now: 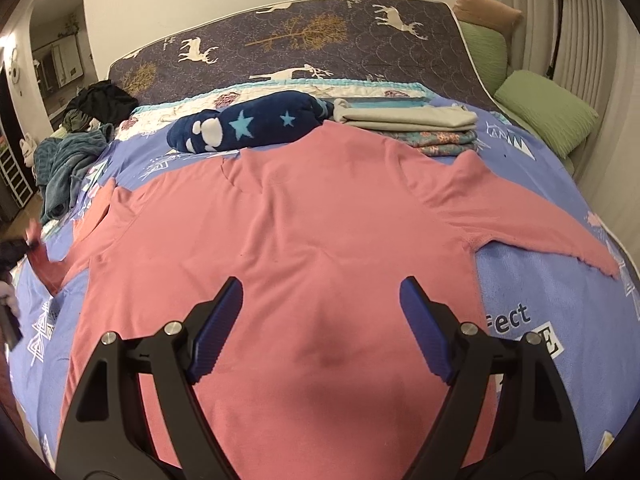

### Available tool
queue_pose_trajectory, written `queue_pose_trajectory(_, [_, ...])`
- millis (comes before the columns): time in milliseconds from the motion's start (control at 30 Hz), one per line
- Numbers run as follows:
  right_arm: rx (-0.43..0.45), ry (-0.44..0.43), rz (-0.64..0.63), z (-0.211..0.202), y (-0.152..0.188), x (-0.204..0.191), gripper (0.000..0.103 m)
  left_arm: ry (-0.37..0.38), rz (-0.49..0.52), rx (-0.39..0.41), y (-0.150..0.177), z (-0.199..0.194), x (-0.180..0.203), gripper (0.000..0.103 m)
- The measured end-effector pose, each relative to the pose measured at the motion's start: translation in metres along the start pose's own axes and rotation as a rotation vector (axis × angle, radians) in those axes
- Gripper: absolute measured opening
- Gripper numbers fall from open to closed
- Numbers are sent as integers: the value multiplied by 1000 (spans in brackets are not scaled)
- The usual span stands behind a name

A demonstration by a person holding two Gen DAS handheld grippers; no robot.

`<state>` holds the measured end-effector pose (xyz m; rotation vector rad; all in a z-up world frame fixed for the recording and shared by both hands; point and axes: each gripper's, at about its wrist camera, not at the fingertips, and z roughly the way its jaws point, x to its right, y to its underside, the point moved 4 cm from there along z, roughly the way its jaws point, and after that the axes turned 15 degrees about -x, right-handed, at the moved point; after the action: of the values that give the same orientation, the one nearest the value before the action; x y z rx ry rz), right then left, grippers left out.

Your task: Fold small clothes

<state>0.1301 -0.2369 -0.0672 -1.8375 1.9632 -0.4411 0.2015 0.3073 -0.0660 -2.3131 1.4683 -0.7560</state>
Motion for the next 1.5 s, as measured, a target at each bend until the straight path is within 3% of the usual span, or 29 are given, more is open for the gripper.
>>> queue_pose_trajectory(100, [0,-18,21,-1,1,4,82,121,192,89,0,-46,92,5])
queue_pose_trajectory(233, [9,-31,41,-7,4,13,82,266,410,113,27,-68,201,5])
queue_pose_trajectory(333, [13,-30,63,-12,7,25,82,388,523,35,67,-56,271,5])
queue_pose_trajectory(433, [10,-35,97,-15,8,41,82,407,614,-42,105,-30,312,7])
queue_pose_trajectory(467, [5,-39,111,-16,9,46,82,399,652,-81,121,-19,322,14])
queue_pose_trajectory(500, [-4,-51,128,-16,9,52,82,387,678,-115,133,-10,328,30])
queue_pose_trajectory(633, [-50,-123,142,-10,10,61,82,315,717,-110,154,-3,315,42])
queue_pose_trajectory(700, [-84,-176,134,-4,9,58,82,251,700,-81,151,-5,297,56])
queue_pose_trajectory(900, [-180,-380,48,20,-13,21,82,80,639,-24,144,-7,236,68])
queue_pose_trajectory(1033, [-221,-386,-55,42,-34,-10,82,-55,575,-49,135,10,195,68])
queue_pose_trajectory(1233, [-300,-366,-145,93,-63,-46,80,-33,403,-129,116,29,152,68])
queue_pose_trajectory(1300, [-282,-322,-200,101,-67,-60,72,-4,371,-141,112,33,147,68])
queue_pose_trajectory(1367, [-254,-252,-246,103,-68,-67,26,17,353,-141,109,35,147,68])
queue_pose_trajectory(1433, [-234,-201,-246,100,-73,-67,9,52,353,-135,109,33,153,69])
queue_pose_trajectory(1500, [-182,-292,-217,80,-80,-60,4,74,372,-129,114,32,162,77])
